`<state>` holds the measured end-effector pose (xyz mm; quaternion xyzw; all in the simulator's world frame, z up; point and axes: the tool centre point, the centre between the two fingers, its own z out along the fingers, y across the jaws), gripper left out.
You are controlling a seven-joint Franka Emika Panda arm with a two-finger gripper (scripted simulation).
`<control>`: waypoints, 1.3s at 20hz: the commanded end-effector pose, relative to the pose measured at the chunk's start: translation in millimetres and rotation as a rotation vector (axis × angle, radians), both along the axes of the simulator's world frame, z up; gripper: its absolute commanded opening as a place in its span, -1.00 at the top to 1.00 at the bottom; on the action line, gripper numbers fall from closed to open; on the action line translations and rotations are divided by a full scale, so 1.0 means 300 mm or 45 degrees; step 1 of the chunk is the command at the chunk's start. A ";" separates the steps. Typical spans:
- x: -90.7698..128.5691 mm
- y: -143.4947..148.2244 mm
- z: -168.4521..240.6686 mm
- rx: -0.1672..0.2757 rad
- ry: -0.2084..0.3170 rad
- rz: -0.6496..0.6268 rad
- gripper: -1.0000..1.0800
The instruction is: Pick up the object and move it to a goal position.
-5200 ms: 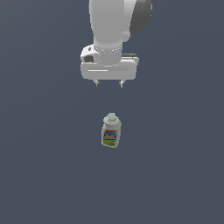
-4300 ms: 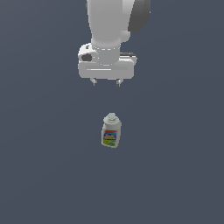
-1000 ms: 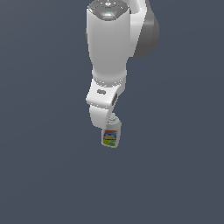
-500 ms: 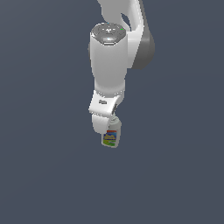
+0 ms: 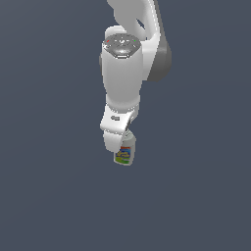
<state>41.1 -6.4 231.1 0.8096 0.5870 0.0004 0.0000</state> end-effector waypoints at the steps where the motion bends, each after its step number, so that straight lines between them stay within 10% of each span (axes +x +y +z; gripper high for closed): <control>1: 0.000 0.000 -0.003 0.000 0.001 0.000 1.00; 14: -0.010 0.036 0.061 -0.002 -0.029 -0.006 1.00; 26: -0.092 0.238 0.403 -0.010 -0.194 -0.044 1.00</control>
